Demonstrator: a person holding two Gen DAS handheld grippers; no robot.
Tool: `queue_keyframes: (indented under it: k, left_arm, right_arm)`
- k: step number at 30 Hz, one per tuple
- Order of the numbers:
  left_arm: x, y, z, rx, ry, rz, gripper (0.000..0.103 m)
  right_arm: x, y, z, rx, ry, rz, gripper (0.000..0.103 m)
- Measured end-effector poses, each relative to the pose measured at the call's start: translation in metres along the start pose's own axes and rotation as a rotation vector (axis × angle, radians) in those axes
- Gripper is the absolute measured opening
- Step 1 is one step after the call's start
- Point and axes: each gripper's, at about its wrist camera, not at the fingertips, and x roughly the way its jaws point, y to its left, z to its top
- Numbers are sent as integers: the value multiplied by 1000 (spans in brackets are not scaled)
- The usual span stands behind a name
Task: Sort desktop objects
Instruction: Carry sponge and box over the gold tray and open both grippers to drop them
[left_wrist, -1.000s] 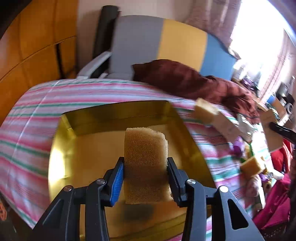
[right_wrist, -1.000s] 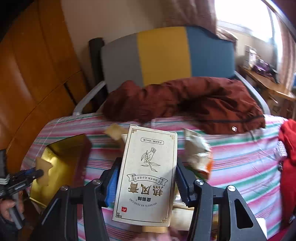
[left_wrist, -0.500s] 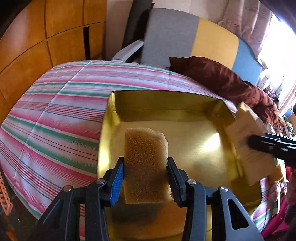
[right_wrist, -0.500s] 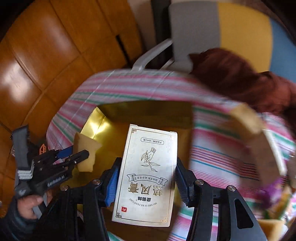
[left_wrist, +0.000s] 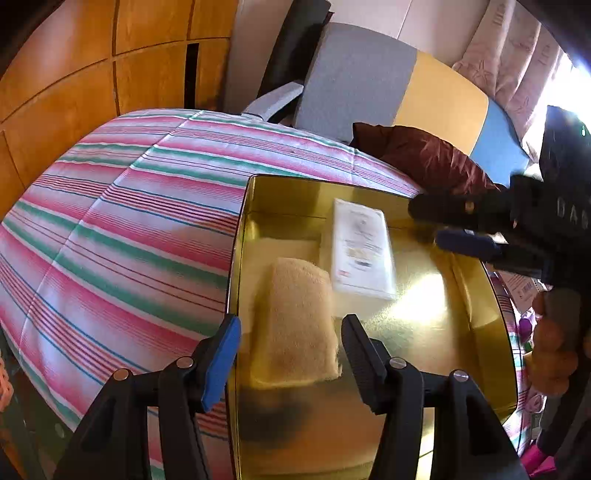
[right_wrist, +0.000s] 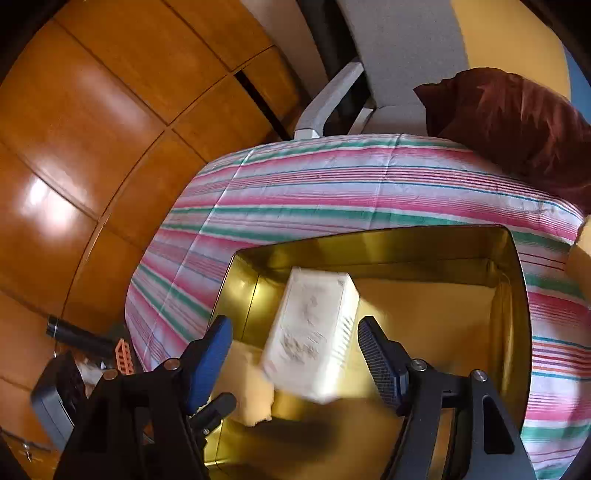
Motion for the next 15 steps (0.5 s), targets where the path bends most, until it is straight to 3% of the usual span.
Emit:
queue_keyframes:
  k: [5, 15]
  left_arm:
    - [-14, -10, -7, 9, -42, 16, 57]
    - [-37, -31, -18, 45, -58, 19, 57]
  right_arm:
    - [-10, -9, -21, -27, 19, -25, 72]
    - [-43, -26, -61, -120, -12, -117, 83]
